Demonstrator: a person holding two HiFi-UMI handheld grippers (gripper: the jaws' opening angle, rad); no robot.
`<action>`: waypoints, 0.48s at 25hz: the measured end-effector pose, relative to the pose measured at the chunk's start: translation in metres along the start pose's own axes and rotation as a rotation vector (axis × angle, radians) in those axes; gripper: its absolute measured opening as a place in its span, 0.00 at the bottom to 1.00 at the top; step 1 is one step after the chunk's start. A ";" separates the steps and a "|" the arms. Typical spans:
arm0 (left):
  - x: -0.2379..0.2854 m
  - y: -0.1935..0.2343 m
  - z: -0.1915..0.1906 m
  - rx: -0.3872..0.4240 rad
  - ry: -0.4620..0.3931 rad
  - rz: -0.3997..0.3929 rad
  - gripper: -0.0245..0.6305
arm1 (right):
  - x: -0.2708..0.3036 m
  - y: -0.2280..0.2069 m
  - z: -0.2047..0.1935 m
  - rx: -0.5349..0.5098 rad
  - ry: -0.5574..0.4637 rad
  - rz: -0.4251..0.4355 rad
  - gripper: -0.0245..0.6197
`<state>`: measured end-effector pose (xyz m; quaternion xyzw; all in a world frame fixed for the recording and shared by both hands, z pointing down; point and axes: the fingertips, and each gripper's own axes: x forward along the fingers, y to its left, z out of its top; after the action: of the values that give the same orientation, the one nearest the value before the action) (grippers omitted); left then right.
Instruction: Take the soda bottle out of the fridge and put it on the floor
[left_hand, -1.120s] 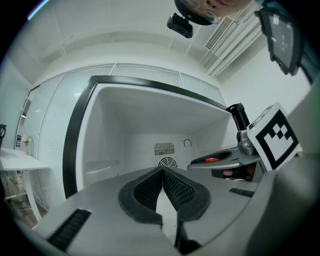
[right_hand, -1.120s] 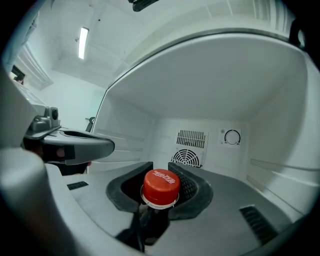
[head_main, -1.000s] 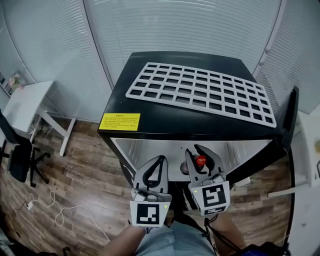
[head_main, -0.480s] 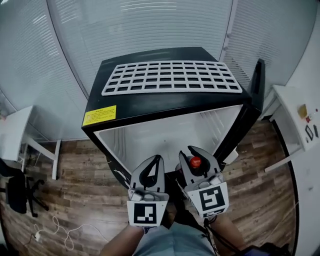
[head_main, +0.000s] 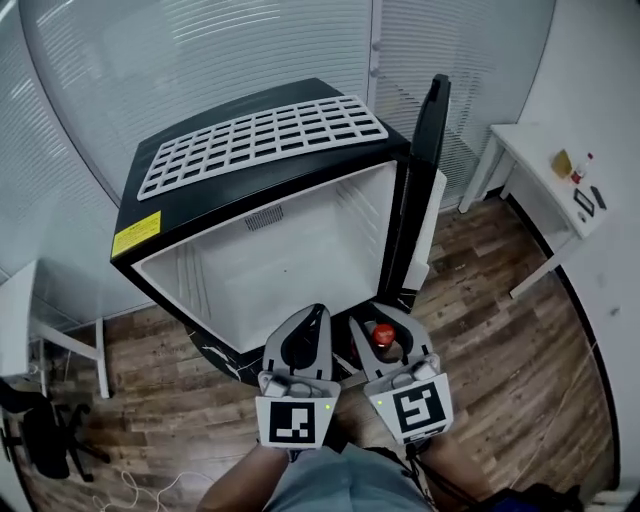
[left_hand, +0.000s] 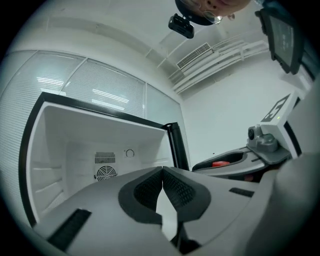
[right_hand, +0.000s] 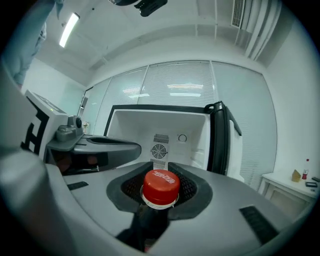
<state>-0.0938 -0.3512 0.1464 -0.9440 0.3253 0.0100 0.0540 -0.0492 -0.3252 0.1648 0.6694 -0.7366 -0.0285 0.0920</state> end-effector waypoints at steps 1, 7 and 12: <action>0.001 -0.011 0.001 0.001 0.002 -0.022 0.06 | -0.010 -0.004 -0.001 0.007 -0.001 -0.016 0.20; 0.003 -0.094 0.012 -0.003 -0.010 -0.150 0.06 | -0.084 -0.040 -0.009 0.027 0.005 -0.124 0.20; -0.005 -0.171 0.015 -0.008 -0.008 -0.262 0.06 | -0.152 -0.074 -0.028 0.012 0.047 -0.232 0.20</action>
<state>0.0072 -0.2127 0.1481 -0.9785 0.1991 0.0077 0.0525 0.0419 -0.1794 0.1653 0.7511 -0.6520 -0.0189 0.1014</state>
